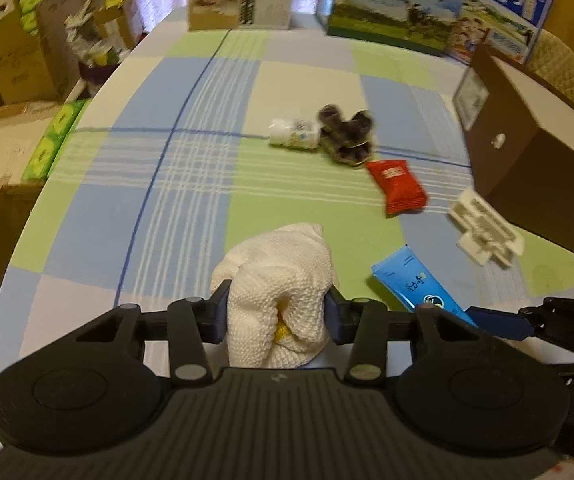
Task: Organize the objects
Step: 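Lift and carry the towel and blue tube over the brown box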
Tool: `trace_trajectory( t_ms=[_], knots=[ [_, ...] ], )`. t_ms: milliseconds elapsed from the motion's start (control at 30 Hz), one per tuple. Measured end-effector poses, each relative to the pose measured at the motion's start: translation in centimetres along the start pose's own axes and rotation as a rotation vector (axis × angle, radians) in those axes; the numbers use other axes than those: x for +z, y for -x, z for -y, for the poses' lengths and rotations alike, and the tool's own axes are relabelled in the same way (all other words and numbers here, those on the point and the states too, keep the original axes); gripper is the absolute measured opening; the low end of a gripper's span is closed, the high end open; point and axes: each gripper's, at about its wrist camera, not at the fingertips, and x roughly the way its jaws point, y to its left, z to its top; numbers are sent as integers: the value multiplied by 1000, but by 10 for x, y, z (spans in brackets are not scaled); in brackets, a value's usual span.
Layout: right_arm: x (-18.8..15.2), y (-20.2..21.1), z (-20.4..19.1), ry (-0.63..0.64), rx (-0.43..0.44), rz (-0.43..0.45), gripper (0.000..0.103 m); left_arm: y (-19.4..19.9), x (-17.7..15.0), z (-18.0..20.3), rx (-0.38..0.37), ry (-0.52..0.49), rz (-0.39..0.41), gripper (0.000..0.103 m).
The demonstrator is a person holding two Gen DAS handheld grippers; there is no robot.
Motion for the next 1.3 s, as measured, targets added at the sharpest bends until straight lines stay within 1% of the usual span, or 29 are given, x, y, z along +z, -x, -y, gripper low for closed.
trace_trajectory(
  t_ms=[200,367,533,633,833,933,1100,1167,1233,1300],
  knots=[
    [-2,50,27,-128,27,62,38,29,-5,28,-64,-39,42,40],
    [0,93,55,-207,17,114,38,48,-1,57,-134,-69,73,40],
    [1,134,85,-271,-19,165,38,59,17,94,-198,-130,114,40],
    [4,155,101,-294,-47,194,38,60,32,117,-224,-174,139,40],
    [18,193,138,-346,-92,280,38,58,67,168,-266,-270,180,40],
    [28,205,158,-365,-131,311,38,54,87,193,-282,-307,196,40],
    [43,216,193,-379,-182,339,38,40,110,228,-280,-363,202,40],
    [49,215,208,-383,-211,335,38,32,116,240,-269,-379,188,40],
    [54,212,222,-398,-240,326,38,26,123,251,-275,-392,183,40],
    [57,207,234,-414,-251,317,38,18,129,262,-268,-410,173,41]
  ],
)
